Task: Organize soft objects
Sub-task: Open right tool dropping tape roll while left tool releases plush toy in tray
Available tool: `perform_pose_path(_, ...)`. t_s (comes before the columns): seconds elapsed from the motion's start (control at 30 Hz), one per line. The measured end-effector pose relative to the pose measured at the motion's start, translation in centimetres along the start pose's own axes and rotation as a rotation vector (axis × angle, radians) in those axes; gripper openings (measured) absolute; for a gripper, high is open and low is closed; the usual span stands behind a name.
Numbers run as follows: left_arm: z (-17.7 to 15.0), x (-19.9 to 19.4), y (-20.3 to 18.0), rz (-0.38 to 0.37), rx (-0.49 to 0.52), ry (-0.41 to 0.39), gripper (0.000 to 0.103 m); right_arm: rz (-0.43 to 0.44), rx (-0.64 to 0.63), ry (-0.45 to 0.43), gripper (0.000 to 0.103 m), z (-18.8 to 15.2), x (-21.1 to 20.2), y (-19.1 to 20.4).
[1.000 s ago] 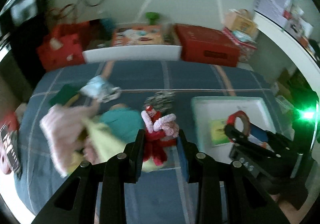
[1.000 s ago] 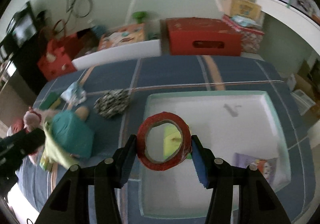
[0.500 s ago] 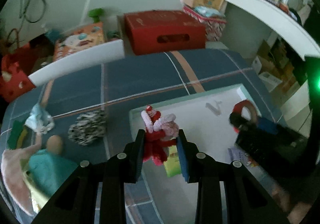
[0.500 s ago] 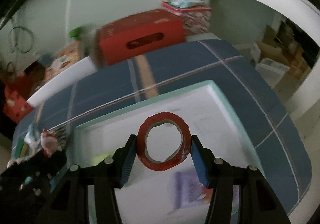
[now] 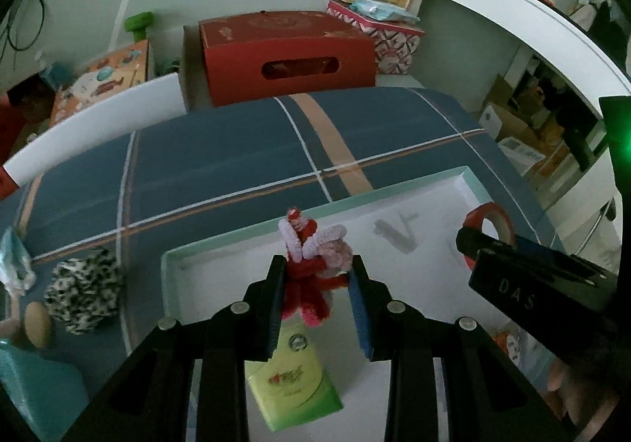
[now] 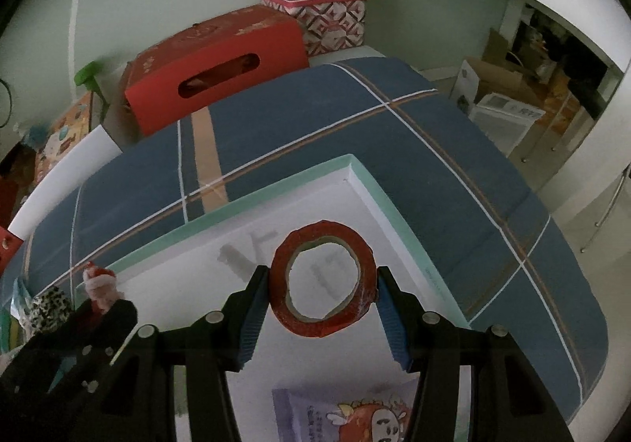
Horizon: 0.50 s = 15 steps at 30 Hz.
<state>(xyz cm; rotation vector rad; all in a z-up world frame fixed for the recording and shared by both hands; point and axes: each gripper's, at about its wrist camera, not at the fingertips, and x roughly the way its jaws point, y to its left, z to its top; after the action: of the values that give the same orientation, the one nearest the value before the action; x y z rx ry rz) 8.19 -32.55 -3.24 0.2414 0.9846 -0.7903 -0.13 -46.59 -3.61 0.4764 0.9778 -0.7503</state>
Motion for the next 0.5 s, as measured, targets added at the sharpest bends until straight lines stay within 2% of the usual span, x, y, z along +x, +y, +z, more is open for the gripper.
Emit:
perform_pose_path(0.2,-0.1,0.5,-0.2,-0.022,0.000,-0.001,0.033,-0.010,-0.003,0.015,0.056,-0.2,0.5,0.0)
perform_pose_path(0.23,-0.1,0.5,-0.2,-0.022,0.001,-0.001,0.037,-0.009,-0.001,0.016,0.056,-0.2,0.5,-0.1)
perform_pose_path(0.33,0.1,-0.1,0.2,-0.021,-0.010,-0.002,0.072,-0.005,0.001,0.010,0.058,-0.2,0.2,0.0)
perform_pose_path(0.4,0.3,-0.8,0.5,-0.019,-0.017,-0.015,0.073,-0.011,0.006,0.003,0.070,-0.2,-0.2,-0.1)
perform_pose_path(0.5,0.7,-1.7,1.0,0.025,-0.022,-0.017,0.073,-0.006,0.023,-0.004,0.072,-0.1,-0.8,-0.4)
